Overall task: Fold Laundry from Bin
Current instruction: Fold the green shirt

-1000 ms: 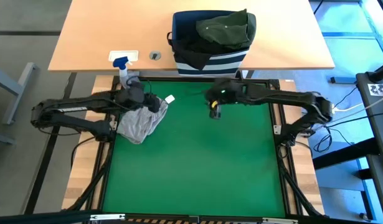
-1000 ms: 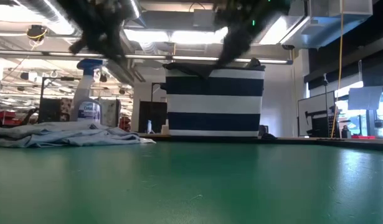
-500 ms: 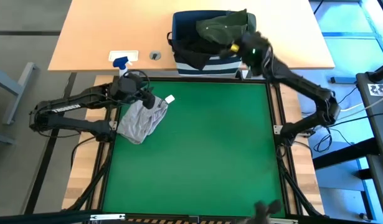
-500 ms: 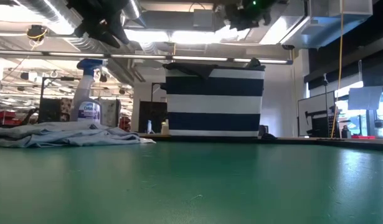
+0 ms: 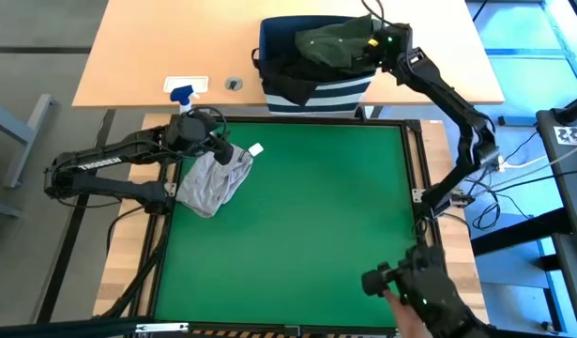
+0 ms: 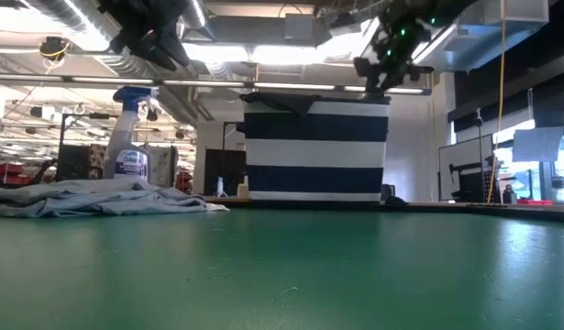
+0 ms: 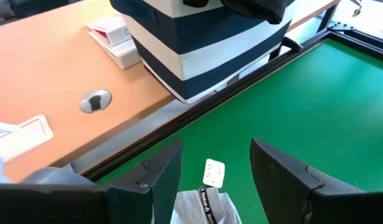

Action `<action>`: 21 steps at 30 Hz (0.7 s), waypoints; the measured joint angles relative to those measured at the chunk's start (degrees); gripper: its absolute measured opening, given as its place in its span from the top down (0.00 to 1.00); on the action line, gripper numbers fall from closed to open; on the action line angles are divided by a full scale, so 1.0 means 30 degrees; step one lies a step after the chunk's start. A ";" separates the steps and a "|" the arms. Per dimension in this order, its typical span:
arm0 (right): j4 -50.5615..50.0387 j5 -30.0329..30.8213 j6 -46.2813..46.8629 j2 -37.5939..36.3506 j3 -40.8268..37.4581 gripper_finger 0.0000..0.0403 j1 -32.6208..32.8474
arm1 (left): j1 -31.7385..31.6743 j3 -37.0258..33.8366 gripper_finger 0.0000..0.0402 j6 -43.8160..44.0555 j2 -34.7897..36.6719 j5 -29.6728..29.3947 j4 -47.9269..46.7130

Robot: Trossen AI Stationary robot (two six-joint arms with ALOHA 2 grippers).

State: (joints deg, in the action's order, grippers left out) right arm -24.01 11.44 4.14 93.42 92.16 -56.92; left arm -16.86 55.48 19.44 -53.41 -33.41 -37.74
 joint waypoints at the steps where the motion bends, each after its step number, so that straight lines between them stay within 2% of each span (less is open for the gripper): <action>1: -0.0084 -0.0861 0.0025 0.0285 -0.0007 0.55 -0.0095 | 0.0000 0.0000 0.54 -0.0103 0.0000 -0.0037 0.0005; 3: -0.0055 -0.1550 -0.0012 0.0710 -0.0015 0.55 -0.0096 | 0.0000 0.0000 0.54 -0.0161 0.0000 -0.0051 0.0004; 7: -0.0004 -0.0663 -0.0563 0.1376 -0.0007 0.61 -0.0030 | 0.0000 0.0000 0.54 -0.0212 -0.0075 -0.0049 -0.0029; 10: -0.0044 -0.0617 -0.1049 0.1699 -0.0007 0.75 -0.0037 | 0.0000 0.0000 0.54 -0.0227 -0.0073 -0.0057 -0.0140; 13: 0.0064 -0.0590 -0.1682 0.1699 -0.0007 0.93 -0.0037 | 0.0000 0.0000 0.54 -0.0226 -0.0073 -0.0066 -0.0141; 14: 0.0122 -0.0574 -0.2083 0.1710 -0.0007 0.96 -0.0037 | 0.0000 0.0000 0.54 -0.0233 -0.0073 -0.0066 -0.0138; 18: 0.0349 -0.0530 -0.2615 0.1721 0.0254 0.94 -0.0037 | 0.0000 0.0000 0.54 -0.0284 -0.0073 -0.0066 -0.0138; 21: 0.0361 -0.0564 -0.2887 0.1721 0.0893 0.97 -0.0037 | 0.0000 0.0000 0.54 -0.0824 -0.0073 -0.0080 -0.0138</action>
State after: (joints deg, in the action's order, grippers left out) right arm -22.93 9.74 -4.52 98.59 94.84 -57.04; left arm -16.86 55.48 16.97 -53.63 -33.65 -38.15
